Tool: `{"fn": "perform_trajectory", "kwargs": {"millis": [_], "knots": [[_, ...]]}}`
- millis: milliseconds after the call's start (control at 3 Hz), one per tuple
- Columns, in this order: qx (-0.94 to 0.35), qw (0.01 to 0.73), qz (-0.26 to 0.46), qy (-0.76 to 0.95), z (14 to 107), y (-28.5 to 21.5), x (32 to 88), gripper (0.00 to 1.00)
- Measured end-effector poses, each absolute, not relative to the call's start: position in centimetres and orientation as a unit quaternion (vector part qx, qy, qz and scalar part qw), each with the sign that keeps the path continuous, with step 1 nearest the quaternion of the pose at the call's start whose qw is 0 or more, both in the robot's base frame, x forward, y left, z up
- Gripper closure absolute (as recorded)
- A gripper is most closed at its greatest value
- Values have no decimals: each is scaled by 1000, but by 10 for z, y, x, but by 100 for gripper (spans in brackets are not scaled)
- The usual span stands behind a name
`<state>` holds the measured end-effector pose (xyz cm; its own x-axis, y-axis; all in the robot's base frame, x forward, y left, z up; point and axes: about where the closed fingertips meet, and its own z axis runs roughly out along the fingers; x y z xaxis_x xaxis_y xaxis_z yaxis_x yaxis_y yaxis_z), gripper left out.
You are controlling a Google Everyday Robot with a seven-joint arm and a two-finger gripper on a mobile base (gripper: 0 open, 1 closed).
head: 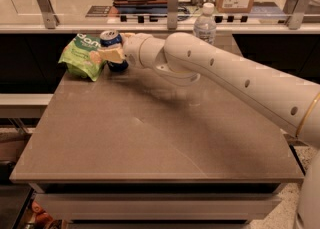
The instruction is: Move pepsi can near green rice chip bag
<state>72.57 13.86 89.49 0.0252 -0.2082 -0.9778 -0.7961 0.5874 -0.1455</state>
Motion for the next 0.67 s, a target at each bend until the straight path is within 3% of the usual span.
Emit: {"fn": "perform_trajectory", "kwargs": {"millis": [667], "knots": [[-386,604,245,653,895,143,724,7]]}}
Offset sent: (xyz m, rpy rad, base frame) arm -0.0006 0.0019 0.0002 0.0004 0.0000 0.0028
